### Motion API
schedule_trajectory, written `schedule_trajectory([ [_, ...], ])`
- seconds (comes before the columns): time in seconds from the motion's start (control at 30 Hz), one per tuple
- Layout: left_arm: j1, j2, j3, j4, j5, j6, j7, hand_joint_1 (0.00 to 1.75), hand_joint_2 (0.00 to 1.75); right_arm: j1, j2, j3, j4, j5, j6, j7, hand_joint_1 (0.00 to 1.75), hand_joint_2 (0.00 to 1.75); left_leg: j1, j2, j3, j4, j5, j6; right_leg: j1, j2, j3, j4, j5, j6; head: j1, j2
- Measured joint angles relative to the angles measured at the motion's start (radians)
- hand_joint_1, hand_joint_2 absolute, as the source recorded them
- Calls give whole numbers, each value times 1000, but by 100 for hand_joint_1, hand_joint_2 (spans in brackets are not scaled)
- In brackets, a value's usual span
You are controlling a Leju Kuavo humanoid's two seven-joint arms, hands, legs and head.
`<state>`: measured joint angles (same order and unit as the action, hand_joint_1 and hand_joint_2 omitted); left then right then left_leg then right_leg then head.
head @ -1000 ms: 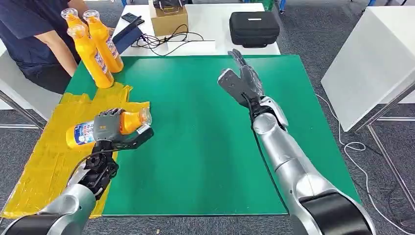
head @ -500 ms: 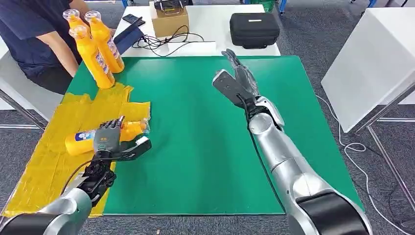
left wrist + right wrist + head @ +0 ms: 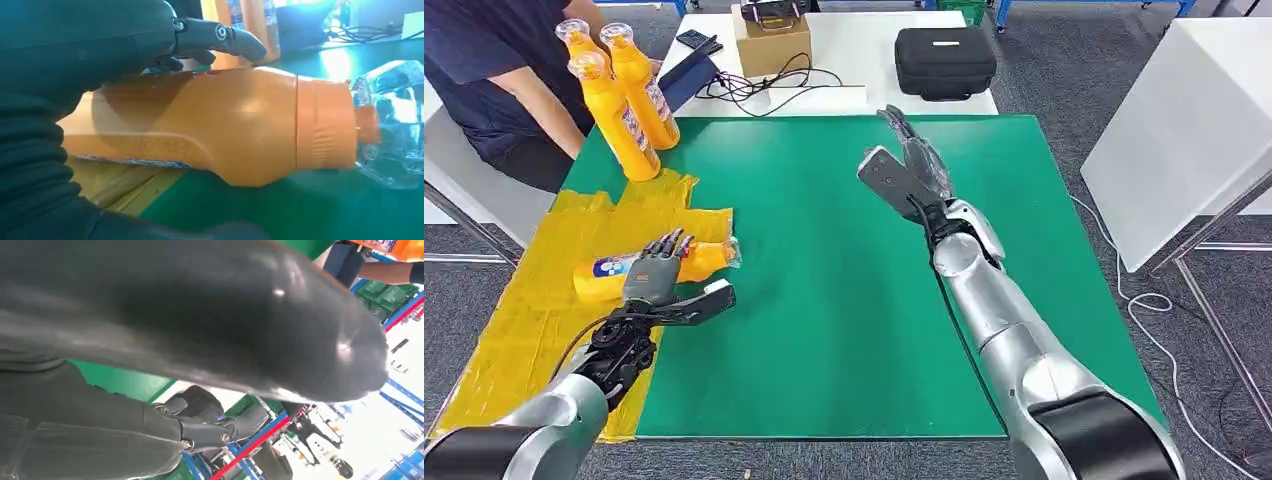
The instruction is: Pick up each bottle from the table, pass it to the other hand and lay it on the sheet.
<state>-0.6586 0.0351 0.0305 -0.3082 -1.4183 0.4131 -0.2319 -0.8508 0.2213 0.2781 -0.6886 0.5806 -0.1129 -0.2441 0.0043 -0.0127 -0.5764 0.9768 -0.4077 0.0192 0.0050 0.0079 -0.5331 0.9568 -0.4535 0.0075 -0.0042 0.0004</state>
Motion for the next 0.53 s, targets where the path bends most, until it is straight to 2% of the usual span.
schedule_trajectory([
  [0.23, -3, -5, 2, 1, 5, -6, -3, 0, 0, 0, -3, 0, 8, 0, 0, 0, 0, 0, 0, 0, 0, 0, 0, 0, 0, 0, 0, 0, 0, 0, 0, 0],
  [0.3, -7, -6, 10, 1, 46, -38, -57, 0, 0, 0, -4, 0, 10, 0, 0, -1, 0, 0, 0, 0, 0, 0, 0, 0, 0, 0, 0, 0, 0, 0, 0, 0],
  [0.37, -25, -8, 43, -1, 178, -147, -219, 0, 0, 1, -7, -2, 12, 2, -8, -15, 0, 0, 0, -3, 0, 0, 1, 0, 0, -3, 0, 0, 0, 0, 0, 0],
  [0.43, -34, -20, 103, -12, 386, -324, -392, 0, 0, 6, -10, -3, 12, 4, -33, -56, 0, 0, 0, -4, 0, 0, 1, 0, 0, -4, 1, 0, 0, 0, 0, 0],
  [0.5, -15, -41, 159, -108, 733, -559, -452, 0, 0, 23, -10, -4, 12, 8, -87, -128, 0, 0, 0, -3, 0, 0, 1, 0, 0, -4, 0, 0, 0, 0, 1, 0],
  [0.53, -12, -54, 173, -148, 898, -629, -462, 0, 0, 34, -9, -4, 12, 0, -109, -169, 0, 0, 0, -2, -1, 0, 1, 0, 0, -3, 0, 0, 0, 0, 0, 0],
])
